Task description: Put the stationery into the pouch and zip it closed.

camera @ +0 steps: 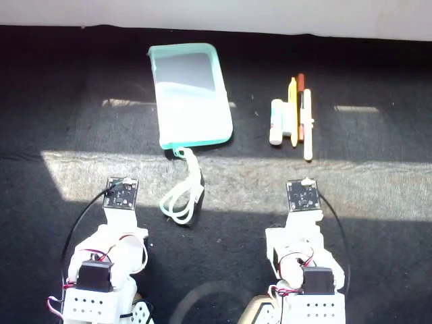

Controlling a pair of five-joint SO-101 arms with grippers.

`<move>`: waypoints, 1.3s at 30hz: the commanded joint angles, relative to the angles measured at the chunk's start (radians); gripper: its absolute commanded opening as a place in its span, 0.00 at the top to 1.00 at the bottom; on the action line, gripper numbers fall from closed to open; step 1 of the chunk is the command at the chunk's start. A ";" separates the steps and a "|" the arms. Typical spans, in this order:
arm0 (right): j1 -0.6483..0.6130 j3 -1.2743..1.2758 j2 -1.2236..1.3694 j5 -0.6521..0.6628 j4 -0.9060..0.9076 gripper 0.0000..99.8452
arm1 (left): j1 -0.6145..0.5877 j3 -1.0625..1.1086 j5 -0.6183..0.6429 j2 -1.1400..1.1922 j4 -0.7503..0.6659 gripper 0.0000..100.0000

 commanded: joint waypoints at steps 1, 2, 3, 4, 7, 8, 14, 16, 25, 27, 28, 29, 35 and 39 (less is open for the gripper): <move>-0.004 0.125 0.010 -0.006 0.005 0.99 | 0.010 0.015 0.003 -0.004 -0.008 0.99; -0.004 0.125 0.010 -0.006 0.005 0.99 | 0.010 0.015 0.003 -0.004 -0.008 0.99; -0.004 0.125 0.010 -0.006 0.005 0.99 | 0.010 0.015 0.003 -0.004 -0.008 0.99; -0.004 0.125 0.010 -0.006 0.005 0.99 | 0.010 0.015 0.003 -0.004 -0.008 0.99; -0.004 0.125 0.010 -0.006 0.005 0.99 | 0.010 0.015 0.003 -0.004 -0.008 0.99; -0.004 0.125 0.010 -0.006 0.005 0.99 | 0.010 0.015 0.003 -0.004 -0.008 0.99; -0.007 0.125 0.010 -0.006 0.005 0.99 | 0.058 0.015 0.003 -0.004 -0.008 0.99; -0.007 0.125 0.010 -0.006 0.005 0.99 | 0.061 0.015 0.003 -0.004 -0.008 0.99; -0.007 0.125 0.010 -0.006 0.005 0.99 | 0.071 0.015 0.002 -0.004 -0.008 0.99; -0.004 0.122 0.010 -0.005 0.005 0.99 | 0.068 0.015 0.002 -0.004 -0.008 0.99; -0.004 0.116 0.010 -0.005 0.004 0.99 | 0.068 0.015 0.000 -0.004 -0.009 0.99; -0.002 0.114 0.010 -0.005 -0.001 0.99 | 0.067 0.015 0.000 -0.004 -0.015 0.99; 0.042 0.054 0.010 -0.003 -0.015 0.99 | -0.117 -0.050 0.000 -0.005 -0.015 0.99; 0.041 -0.010 0.016 0.124 -0.002 0.99 | -0.294 -0.119 -0.035 -0.005 -0.147 0.99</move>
